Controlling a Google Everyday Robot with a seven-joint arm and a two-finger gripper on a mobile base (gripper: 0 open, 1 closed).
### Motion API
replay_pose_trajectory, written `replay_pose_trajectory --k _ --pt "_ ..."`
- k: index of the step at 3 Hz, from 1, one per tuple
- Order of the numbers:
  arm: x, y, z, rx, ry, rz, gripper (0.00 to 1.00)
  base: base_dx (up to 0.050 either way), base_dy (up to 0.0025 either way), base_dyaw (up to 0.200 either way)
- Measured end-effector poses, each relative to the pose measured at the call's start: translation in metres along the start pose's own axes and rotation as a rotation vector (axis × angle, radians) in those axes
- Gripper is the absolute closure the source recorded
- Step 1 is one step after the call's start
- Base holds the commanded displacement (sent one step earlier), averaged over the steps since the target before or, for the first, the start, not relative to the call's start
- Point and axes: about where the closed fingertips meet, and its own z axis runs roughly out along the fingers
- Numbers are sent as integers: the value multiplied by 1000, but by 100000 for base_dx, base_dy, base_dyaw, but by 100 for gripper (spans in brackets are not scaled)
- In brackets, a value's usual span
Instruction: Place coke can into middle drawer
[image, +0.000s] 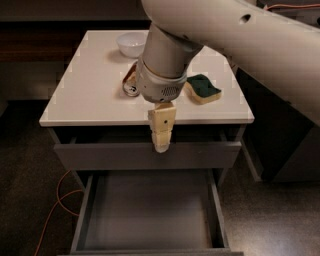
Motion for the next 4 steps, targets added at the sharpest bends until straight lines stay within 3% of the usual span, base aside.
replay_pose_trajectory --k 1,3,4 --pt "0 0 0 0 0 0 0 5000 0 4" --pt "4 -6 2 -9 21 -19 0 0 0 0" --pt "11 -20 3 -19 48 -57 0 0 0 0"
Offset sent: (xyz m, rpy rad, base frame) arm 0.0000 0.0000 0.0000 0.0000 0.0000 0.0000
